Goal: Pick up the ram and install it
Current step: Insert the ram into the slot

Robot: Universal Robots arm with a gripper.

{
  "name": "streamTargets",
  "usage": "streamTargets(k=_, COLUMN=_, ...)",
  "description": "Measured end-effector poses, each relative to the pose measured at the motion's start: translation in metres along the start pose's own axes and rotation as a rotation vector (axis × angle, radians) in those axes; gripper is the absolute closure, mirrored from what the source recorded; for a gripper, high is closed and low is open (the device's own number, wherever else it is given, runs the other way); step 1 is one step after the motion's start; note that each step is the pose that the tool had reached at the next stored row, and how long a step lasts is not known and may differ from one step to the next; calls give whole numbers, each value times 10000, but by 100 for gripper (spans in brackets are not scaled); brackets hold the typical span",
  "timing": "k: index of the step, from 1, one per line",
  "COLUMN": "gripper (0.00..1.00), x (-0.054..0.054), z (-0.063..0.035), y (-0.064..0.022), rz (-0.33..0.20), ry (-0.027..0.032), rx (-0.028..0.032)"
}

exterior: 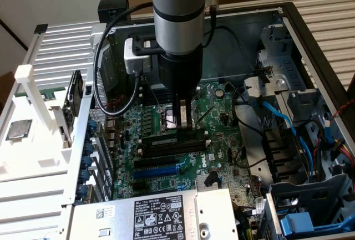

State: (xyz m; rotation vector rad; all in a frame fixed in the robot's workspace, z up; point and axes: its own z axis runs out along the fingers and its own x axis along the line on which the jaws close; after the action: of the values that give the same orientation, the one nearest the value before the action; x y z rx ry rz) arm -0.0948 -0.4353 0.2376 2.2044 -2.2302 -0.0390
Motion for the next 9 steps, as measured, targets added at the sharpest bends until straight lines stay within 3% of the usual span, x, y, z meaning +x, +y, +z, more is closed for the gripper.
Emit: streamTargets(k=9, gripper=88, x=-11, z=15, y=1, rz=4, ry=0, rx=0)
